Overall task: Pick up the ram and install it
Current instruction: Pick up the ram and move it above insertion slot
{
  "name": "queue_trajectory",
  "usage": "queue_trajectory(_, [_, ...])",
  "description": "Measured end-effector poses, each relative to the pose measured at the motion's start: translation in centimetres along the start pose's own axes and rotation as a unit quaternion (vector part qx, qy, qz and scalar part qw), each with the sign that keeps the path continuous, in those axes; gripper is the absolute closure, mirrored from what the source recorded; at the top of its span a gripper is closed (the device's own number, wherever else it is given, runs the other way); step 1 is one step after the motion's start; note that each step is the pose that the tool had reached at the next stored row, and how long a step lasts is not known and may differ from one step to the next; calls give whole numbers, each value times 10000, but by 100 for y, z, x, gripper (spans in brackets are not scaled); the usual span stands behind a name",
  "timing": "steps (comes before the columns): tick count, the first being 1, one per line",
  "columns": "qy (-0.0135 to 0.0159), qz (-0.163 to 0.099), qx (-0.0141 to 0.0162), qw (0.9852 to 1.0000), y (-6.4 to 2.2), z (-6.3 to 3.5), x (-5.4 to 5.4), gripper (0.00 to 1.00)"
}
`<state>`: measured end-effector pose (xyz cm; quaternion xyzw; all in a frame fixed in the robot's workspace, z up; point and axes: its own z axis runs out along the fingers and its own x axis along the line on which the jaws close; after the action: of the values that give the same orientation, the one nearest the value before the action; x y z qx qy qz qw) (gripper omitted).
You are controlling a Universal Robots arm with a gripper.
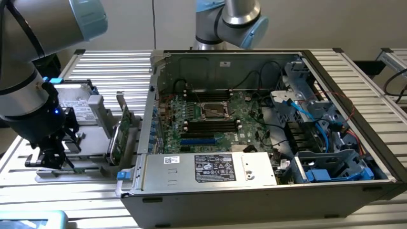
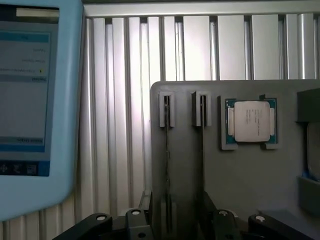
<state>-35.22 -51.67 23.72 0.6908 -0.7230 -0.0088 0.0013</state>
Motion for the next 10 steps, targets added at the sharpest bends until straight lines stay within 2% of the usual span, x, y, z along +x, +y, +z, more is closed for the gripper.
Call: queue_trajectory(10, [-3,0,0,10000,-3,182,27,52])
